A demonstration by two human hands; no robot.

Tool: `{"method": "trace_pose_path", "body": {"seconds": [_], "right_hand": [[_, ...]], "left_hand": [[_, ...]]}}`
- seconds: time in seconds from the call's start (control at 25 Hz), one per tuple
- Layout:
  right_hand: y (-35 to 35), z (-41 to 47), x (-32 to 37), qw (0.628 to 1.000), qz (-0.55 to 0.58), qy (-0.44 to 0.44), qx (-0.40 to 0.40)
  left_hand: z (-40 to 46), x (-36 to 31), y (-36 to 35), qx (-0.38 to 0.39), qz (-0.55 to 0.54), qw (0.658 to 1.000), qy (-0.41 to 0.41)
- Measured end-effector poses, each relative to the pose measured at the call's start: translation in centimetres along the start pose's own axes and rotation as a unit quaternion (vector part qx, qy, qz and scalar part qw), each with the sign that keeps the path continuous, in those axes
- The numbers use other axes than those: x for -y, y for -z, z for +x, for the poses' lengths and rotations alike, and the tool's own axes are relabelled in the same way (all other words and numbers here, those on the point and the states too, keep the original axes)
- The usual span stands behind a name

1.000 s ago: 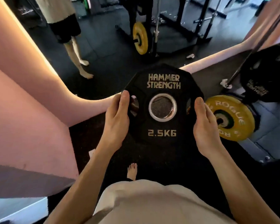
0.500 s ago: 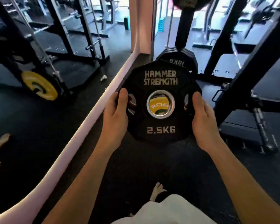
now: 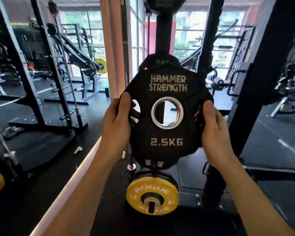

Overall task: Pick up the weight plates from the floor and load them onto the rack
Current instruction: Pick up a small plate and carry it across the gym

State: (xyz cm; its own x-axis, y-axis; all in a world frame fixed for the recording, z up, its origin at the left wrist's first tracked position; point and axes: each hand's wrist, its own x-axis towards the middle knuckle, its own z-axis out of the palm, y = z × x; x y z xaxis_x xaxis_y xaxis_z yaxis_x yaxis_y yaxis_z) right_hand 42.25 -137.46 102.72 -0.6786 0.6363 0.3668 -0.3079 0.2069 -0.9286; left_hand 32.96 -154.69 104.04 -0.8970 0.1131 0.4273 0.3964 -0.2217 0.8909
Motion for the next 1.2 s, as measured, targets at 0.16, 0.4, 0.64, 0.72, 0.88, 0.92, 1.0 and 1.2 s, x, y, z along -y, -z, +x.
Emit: {"method": "trace_pose_path", "body": {"seconds": [0.16, 0.4, 0.64, 0.72, 0.88, 0.92, 1.0, 1.2], "right_hand": [[-0.7, 7.9, 3.2, 0.998, 0.004, 0.06, -0.012], [-2.8, 18.2, 8.1, 0.987, 0.017, 0.156, -0.031], [-5.9, 28.0, 11.9, 0.972, 0.008, 0.233, -0.024], [-7.1, 31.2, 13.2, 0.964, 0.004, 0.263, -0.03], [-9.1, 37.3, 15.7, 0.953, 0.025, 0.296, -0.051], [-9.4, 38.6, 16.1, 0.952, 0.028, 0.299, -0.053], [-9.8, 40.8, 16.6, 0.95, 0.029, 0.307, -0.056], [-10.2, 45.2, 17.2, 0.941, 0.017, 0.33, -0.075]], "left_hand": [[7.4, -2.5, -3.7, -0.007, -0.014, 0.998, -0.068], [17.7, -6.2, -7.5, 0.009, -0.07, 0.984, -0.163], [27.8, -9.3, -10.0, 0.011, -0.114, 0.97, -0.215], [31.5, -10.2, -10.7, 0.015, -0.121, 0.963, -0.239], [37.9, -11.9, -12.7, 0.017, -0.124, 0.954, -0.271], [39.1, -12.2, -13.1, 0.016, -0.126, 0.953, -0.274], [41.3, -12.7, -13.8, 0.021, -0.128, 0.951, -0.281], [45.2, -12.4, -15.8, 0.015, -0.134, 0.944, -0.301]]}}
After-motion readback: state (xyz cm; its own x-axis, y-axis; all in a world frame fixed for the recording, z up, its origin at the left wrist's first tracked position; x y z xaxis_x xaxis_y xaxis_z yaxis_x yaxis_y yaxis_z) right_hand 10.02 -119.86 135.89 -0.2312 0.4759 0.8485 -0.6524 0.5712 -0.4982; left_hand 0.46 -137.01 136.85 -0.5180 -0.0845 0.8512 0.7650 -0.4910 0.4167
